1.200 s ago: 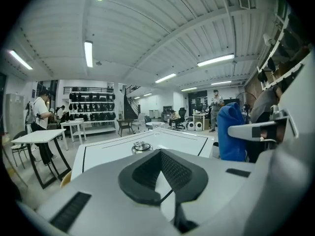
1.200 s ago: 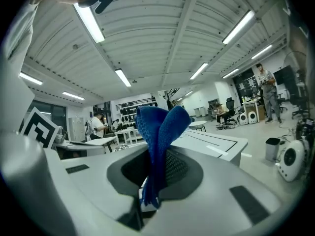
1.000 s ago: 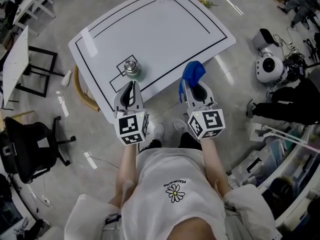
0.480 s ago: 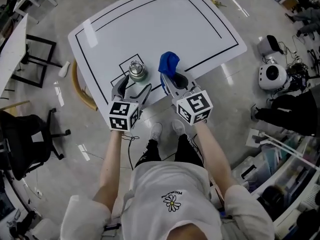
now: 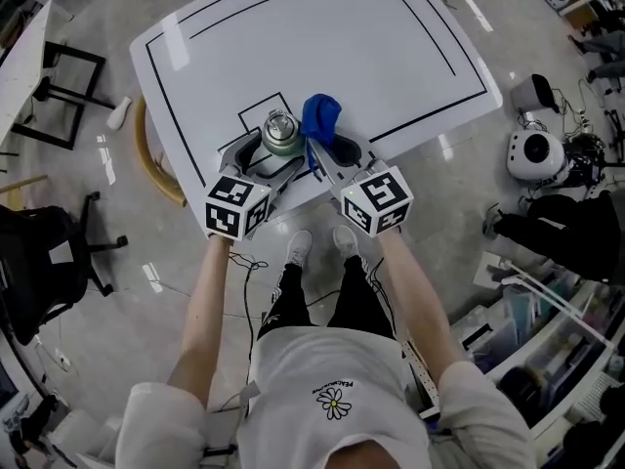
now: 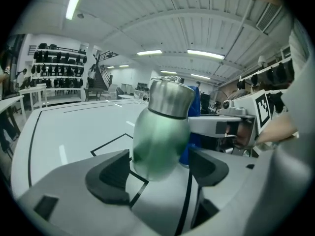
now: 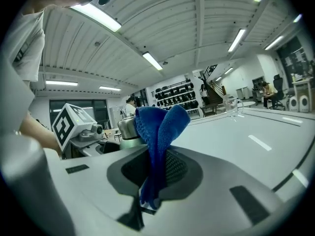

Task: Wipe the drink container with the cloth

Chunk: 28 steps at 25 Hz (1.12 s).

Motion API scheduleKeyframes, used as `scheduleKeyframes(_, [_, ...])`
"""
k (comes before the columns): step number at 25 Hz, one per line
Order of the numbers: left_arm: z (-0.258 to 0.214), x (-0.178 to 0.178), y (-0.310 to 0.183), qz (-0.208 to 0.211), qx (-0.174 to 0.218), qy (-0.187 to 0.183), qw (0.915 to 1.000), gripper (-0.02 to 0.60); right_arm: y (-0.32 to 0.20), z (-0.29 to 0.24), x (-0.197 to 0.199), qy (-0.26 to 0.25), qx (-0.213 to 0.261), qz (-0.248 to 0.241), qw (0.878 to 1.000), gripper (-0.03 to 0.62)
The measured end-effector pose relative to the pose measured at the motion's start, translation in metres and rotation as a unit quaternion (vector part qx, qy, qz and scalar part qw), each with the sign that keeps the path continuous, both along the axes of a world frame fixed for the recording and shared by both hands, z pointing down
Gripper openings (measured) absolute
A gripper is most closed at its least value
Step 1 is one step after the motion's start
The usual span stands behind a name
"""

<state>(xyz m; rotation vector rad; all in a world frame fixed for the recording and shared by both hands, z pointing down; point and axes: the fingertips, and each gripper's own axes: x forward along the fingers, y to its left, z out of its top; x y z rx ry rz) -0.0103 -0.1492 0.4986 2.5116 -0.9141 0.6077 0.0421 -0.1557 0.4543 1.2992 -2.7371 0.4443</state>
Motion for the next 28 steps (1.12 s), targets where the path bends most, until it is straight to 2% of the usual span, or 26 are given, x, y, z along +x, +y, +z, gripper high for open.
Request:
scheduleKeyframes(3, [0.003,0.003,0.002,0.015,-0.007,-0.013,0.9998,0.362,-0.001,0.003,-0.002,-0.001,-0.004,0.003,1.0,0.042])
scheduleKeyframes(6, [0.004,0.004,0.002,0.01,-0.002,-0.027,0.9996,0.36,0.001,0.006,-0.001,0.0,-0.007,0.006,1.0,0.042])
scheduleKeyframes(9, [0.006,0.003,0.001,0.002,0.008,-0.042,0.9991,0.33,0.001,0.008,-0.001,0.002,-0.008,0.008,1.0,0.042])
scheduleKeyframes(20, [0.006,-0.01,0.022,0.001,-0.006,-0.056,0.9984,0.327,0.017,0.003,-0.009,0.006,-0.006,0.0,1.0,0.042])
scheduleKeyframes(28, [0.008,-0.011,0.046,-0.012,-0.019,-0.045,0.9987,0.325,0.033,0.004,-0.019,0.004,-0.016,-0.009,1.0,0.042])
